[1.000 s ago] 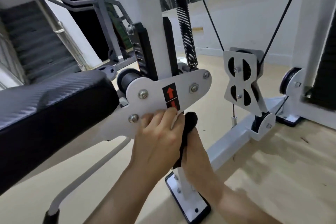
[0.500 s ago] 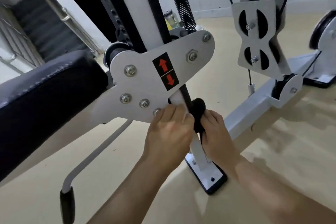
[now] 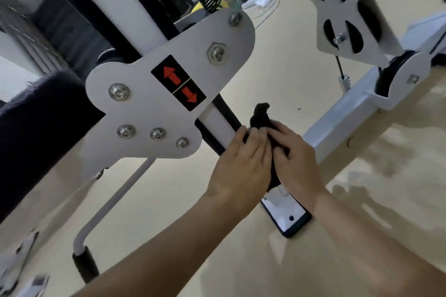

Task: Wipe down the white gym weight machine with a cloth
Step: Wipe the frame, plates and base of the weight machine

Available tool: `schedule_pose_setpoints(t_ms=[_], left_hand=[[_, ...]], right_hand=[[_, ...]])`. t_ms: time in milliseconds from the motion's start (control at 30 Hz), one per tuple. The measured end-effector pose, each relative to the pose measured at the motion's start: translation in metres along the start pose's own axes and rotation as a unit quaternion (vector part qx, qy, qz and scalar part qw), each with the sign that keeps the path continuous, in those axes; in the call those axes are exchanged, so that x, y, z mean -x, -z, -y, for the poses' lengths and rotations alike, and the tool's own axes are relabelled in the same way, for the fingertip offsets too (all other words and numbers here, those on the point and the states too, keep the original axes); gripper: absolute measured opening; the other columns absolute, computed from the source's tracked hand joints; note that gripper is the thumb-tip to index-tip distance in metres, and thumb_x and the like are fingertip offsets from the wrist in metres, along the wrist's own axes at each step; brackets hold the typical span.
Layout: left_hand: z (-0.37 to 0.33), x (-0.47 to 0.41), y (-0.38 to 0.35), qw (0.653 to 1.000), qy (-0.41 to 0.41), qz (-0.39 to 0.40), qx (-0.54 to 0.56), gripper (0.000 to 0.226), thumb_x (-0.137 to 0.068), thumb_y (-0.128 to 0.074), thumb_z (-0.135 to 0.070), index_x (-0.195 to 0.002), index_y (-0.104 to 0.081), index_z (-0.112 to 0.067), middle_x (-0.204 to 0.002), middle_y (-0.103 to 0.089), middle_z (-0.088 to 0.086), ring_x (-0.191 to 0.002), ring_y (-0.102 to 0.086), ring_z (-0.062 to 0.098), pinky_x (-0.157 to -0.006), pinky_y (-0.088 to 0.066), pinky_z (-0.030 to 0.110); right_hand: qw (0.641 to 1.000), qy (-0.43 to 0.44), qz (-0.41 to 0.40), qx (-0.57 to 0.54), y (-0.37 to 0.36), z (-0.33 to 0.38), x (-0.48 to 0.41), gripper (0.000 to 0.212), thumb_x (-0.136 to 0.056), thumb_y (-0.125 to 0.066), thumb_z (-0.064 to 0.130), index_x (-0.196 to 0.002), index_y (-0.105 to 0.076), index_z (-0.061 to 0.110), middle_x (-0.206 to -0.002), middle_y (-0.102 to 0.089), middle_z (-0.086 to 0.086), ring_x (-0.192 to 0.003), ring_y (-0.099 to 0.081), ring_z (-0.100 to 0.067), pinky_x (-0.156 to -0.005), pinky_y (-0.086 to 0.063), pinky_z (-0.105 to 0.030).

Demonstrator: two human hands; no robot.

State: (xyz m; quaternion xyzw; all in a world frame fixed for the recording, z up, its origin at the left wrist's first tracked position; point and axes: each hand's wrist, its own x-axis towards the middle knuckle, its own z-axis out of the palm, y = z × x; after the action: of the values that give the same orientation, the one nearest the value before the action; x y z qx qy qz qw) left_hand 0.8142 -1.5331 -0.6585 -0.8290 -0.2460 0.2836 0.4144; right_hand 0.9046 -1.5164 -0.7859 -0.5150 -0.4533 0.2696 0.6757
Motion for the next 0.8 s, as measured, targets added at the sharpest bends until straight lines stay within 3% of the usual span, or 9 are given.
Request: schedule_pose_setpoints(t_ms=[67,133,167,234,267,334,500,634,801], left_hand=[[-0.006,-0.012,-0.008,0.998,-0.023,0.018,-0.047,0.057,-0.099,-0.026,-0.023,-0.148,-0.021,0.006,-0.154,-0.018,0.029,-0.143,-0.016,0.043,-0.116,0.001,0.053],[-0.012,-0.017,-0.018,0.997,-0.048,0.022,-0.054,0.054,-0.101,-0.028,-0.024,-0.147,-0.028,0.004,-0.154,-0.016,0.031,-0.143,-0.015,0.045,-0.117,-0.002,0.053],[-0.016,-0.018,-0.024,0.996,-0.065,0.03,-0.046,0.053,-0.102,-0.03,-0.025,-0.146,-0.029,0.004,-0.154,-0.018,0.03,-0.143,-0.015,0.044,-0.117,-0.002,0.054],[-0.026,-0.016,-0.033,0.993,-0.094,0.057,-0.036,0.053,-0.102,-0.032,-0.024,-0.145,-0.03,0.006,-0.153,-0.022,0.03,-0.143,-0.016,0.044,-0.117,-0.001,0.054],[-0.03,-0.014,-0.038,0.992,-0.103,0.067,-0.038,0.052,-0.102,-0.031,-0.024,-0.144,-0.03,0.008,-0.152,-0.025,0.031,-0.142,-0.018,0.044,-0.117,-0.002,0.054],[-0.038,-0.014,-0.045,0.989,-0.114,0.088,-0.045,0.052,-0.102,-0.029,-0.023,-0.143,-0.032,0.009,-0.149,-0.03,0.031,-0.14,-0.024,0.044,-0.116,-0.001,0.055],[-0.052,-0.025,-0.055,0.983,-0.122,0.13,-0.042,0.052,-0.099,-0.04,-0.026,-0.14,-0.041,0.005,-0.141,-0.045,0.026,-0.129,-0.041,0.042,-0.116,-0.012,0.055],[-0.062,-0.034,-0.053,0.984,-0.099,0.144,0.034,0.043,-0.096,-0.036,-0.02,-0.131,-0.052,-0.001,-0.129,-0.053,0.019,-0.12,-0.045,0.034,-0.115,-0.02,0.051],[-0.07,-0.019,-0.051,0.984,-0.113,0.107,0.087,0.037,-0.089,-0.037,-0.016,-0.1,-0.072,-0.01,-0.11,-0.066,0.012,-0.102,-0.058,0.027,-0.101,-0.042,0.042]], right_hand=[[0.997,-0.065,-0.048,0.0,0.002,-0.022,-0.014,0.048,-0.085,-0.043,-0.009,-0.12,-0.068,0.015,-0.118,-0.058,0.034,-0.109,-0.057,0.001,-0.089,-0.038,-0.002],[0.99,-0.01,0.05,0.134,0.003,-0.048,-0.021,0.043,-0.086,-0.048,-0.012,-0.12,-0.067,0.006,-0.136,-0.056,0.005,-0.122,-0.052,-0.022,-0.102,-0.043,-0.025],[0.963,0.012,0.142,0.229,0.004,-0.06,-0.017,0.039,-0.088,-0.052,-0.005,-0.122,-0.066,0.008,-0.144,-0.049,-0.002,-0.131,-0.043,-0.029,-0.106,-0.04,-0.036],[0.876,0.094,0.258,0.396,0.007,-0.081,0.002,0.031,-0.088,-0.063,0.015,-0.118,-0.068,0.019,-0.145,-0.049,0.001,-0.136,-0.039,-0.025,-0.1,-0.041,-0.039],[0.839,0.151,0.282,0.44,0.011,-0.091,0.011,0.029,-0.084,-0.068,0.02,-0.112,-0.07,0.021,-0.137,-0.056,0.002,-0.132,-0.047,-0.022,-0.093,-0.042,-0.038],[0.813,0.208,0.276,0.469,0.023,-0.112,0.008,0.027,-0.081,-0.066,0.018,-0.107,-0.07,0.021,-0.127,-0.063,0.003,-0.124,-0.055,-0.021,-0.089,-0.036,-0.038],[0.876,0.04,0.168,0.45,0.036,-0.115,-0.032,0.023,-0.084,-0.063,0.017,-0.106,-0.068,0.019,-0.121,-0.063,0.0,-0.126,-0.047,-0.024,-0.09,-0.022,-0.04],[0.897,0.059,0.251,0.358,-0.01,-0.093,0.021,0.037,-0.093,-0.036,0.028,-0.124,-0.057,0.023,-0.139,-0.048,0.007,-0.138,-0.029,-0.015,-0.1,-0.018,-0.038],[0.941,0.004,0.245,0.235,-0.008,-0.105,0.01,0.039,-0.095,-0.044,0.016,-0.128,-0.058,0.029,-0.135,-0.054,0.008,-0.133,-0.037,-0.009,-0.09,-0.015,-0.024]])
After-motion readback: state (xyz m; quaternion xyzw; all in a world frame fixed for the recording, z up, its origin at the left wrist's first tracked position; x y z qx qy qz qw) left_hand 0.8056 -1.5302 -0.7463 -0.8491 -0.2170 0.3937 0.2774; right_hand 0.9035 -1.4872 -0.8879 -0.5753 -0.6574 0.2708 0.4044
